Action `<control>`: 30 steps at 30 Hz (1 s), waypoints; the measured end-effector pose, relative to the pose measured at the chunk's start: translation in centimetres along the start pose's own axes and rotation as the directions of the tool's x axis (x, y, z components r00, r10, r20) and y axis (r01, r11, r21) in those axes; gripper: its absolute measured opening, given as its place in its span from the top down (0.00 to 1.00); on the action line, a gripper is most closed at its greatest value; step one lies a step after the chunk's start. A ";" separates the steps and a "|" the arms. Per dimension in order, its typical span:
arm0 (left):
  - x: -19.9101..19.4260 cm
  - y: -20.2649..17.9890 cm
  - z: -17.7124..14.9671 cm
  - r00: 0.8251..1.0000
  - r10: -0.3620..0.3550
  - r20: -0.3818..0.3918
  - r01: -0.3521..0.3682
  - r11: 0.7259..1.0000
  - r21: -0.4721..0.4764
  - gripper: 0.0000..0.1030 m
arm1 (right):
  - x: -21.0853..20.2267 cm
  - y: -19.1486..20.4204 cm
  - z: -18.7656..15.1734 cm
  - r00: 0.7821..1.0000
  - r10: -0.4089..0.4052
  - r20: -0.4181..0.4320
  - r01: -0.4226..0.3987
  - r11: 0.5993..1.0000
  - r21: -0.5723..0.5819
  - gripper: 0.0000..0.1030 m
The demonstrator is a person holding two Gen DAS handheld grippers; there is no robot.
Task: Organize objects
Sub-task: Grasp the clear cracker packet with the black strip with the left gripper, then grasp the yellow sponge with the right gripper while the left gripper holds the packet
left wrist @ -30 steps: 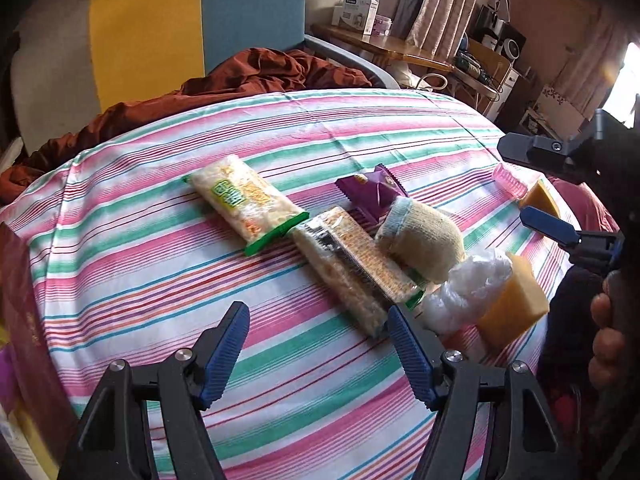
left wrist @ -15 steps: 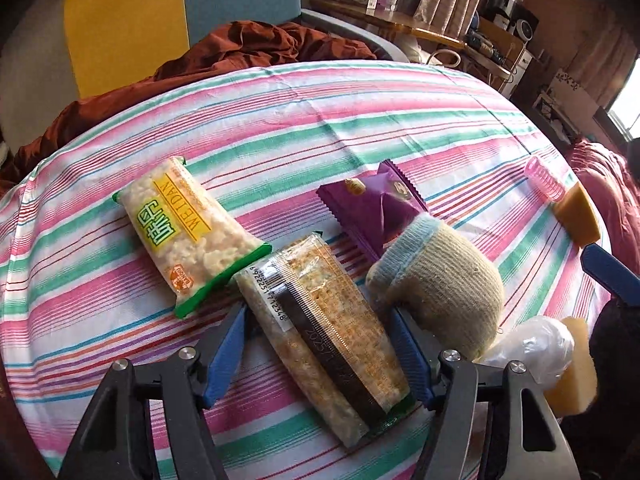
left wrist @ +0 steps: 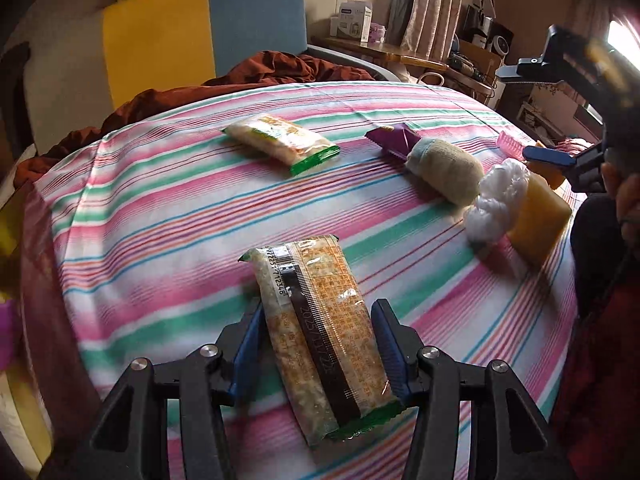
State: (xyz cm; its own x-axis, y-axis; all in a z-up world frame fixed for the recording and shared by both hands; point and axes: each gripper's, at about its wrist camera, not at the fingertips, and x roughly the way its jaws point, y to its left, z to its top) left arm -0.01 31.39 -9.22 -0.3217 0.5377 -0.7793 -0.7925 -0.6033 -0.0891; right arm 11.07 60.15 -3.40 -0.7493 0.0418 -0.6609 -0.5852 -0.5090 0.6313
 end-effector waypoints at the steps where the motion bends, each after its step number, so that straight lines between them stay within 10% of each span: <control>1: -0.5 0.4 -0.6 1.000 0.005 0.011 -0.005 1.000 -0.009 0.48 | 0.1 0.0 0.0 1.000 -0.003 -0.005 0.003 1.000 0.001 0.12; 10: -0.4 -0.1 -1.6 0.996 0.046 0.071 -0.047 0.999 0.012 0.48 | -0.5 0.8 -0.4 0.998 0.059 0.011 -0.058 0.998 -0.030 0.12; 17: -0.5 0.1 -1.8 0.995 0.043 0.088 -0.044 0.999 0.012 0.49 | 2.9 4.9 -2.6 0.987 -0.037 -0.158 -0.004 0.968 -0.251 0.12; 19: -0.6 0.1 -1.9 0.995 0.042 0.091 -0.043 0.999 0.010 0.50 | 4.1 5.3 -3.3 0.937 0.153 -0.315 -0.224 0.953 -0.203 0.18; 21: -0.6 0.1 -2.0 0.995 0.039 0.093 -0.041 0.999 0.011 0.50 | 4.4 5.8 -4.0 0.836 0.364 -0.412 -0.442 0.890 -0.112 0.20; 23: -0.6 0.1 -2.0 0.995 0.037 0.095 -0.038 0.999 0.009 0.50 | 4.0 5.9 -4.1 0.874 0.309 -0.375 -0.388 0.908 -0.156 0.17; 30: -0.5 0.1 -2.1 0.994 0.047 0.098 -0.049 0.999 0.017 0.49 | 4.0 4.7 -3.4 0.906 0.265 -0.331 -0.320 0.939 -0.125 0.17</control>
State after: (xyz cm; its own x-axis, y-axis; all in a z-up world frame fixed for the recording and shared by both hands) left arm 1.19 29.84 -10.10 -0.4082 0.5638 -0.7179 -0.7843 -0.6190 -0.0402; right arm 6.39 55.02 -4.49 -0.7307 -0.3817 -0.5660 -0.2712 -0.5986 0.7537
